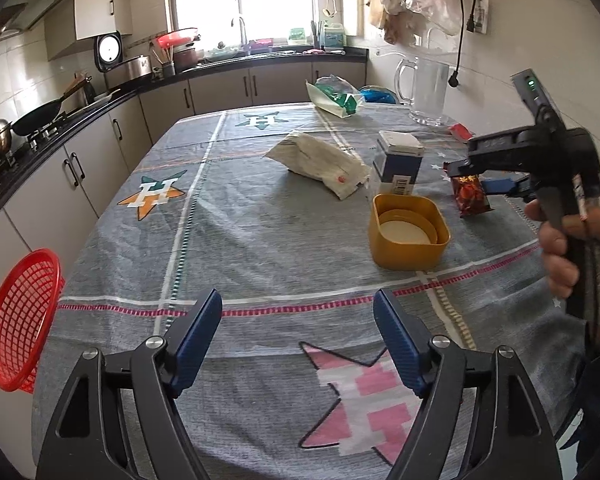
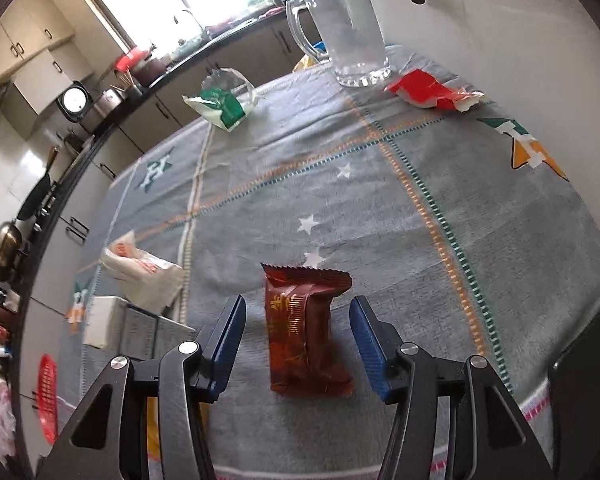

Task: Collect trash
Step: 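Grasp the brown snack packet with the right gripper, then grasp the yellow square container with the left gripper and lift it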

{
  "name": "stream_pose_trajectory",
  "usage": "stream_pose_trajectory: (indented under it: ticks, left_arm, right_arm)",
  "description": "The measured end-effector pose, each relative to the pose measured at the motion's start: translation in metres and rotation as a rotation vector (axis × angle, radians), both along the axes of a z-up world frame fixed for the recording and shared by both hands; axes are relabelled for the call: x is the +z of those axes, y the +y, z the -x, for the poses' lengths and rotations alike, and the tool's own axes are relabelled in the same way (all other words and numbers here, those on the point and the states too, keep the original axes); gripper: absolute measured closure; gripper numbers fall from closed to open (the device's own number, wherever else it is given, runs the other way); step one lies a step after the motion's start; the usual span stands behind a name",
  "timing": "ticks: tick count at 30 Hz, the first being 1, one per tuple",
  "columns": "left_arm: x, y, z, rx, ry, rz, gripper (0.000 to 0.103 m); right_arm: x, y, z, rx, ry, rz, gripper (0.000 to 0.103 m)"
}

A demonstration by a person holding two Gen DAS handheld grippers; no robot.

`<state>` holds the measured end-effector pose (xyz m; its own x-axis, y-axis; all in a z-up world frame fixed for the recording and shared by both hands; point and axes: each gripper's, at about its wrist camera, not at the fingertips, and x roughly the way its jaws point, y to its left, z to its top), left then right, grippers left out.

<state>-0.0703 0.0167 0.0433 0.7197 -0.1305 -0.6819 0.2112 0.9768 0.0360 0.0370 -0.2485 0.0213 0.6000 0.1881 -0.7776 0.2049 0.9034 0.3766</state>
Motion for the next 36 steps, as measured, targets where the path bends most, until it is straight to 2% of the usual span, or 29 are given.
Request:
stream_pose_trajectory:
  ticks: [3,5,9,15,19,21,31,32,35,36]
  left_arm:
    - [0.003,-0.007,-0.004,-0.020,0.008,0.011,0.024]
    - [0.007,-0.014,-0.009,-0.033,0.018,0.022,0.023]
    - [0.010,-0.031,-0.022,-0.054,0.039,0.040,0.016]
    - [0.001,-0.062,-0.046,-0.066,0.104,0.039,0.016]
    - [-0.010,-0.078,-0.063,-0.042,0.140,0.007,0.016]
    - [-0.013,-0.083,-0.068,-0.053,0.144,0.026,0.015]
    - [-0.029,-0.103,-0.077,-0.055,0.147,-0.029,0.015]
    - [-0.030,-0.102,-0.079,-0.051,0.144,-0.026,0.015]
    - [-0.033,-0.095,-0.083,-0.047,0.165,0.004,0.037]
    - [-0.033,-0.091,-0.084,-0.043,0.171,0.016,0.039]
  right_arm:
    - [-0.005,0.009,-0.003,0.043,-0.003,0.024,0.046]
    - [-0.008,0.014,-0.004,0.066,-0.001,0.026,0.064]
    - [-0.010,0.015,-0.001,0.081,-0.023,0.028,0.069]
    - [0.000,0.001,0.007,0.040,-0.090,-0.021,0.069]
    - [0.005,-0.003,0.012,0.041,-0.117,-0.064,0.069]
    - [0.007,-0.004,0.013,0.042,-0.126,-0.069,0.069]
    - [0.010,-0.001,0.018,0.060,-0.149,-0.085,0.069]
    - [0.011,0.000,0.018,0.065,-0.150,-0.085,0.069]
    - [0.011,0.002,0.020,0.075,-0.156,-0.077,0.069]
    - [0.012,0.004,0.020,0.079,-0.159,-0.071,0.069]
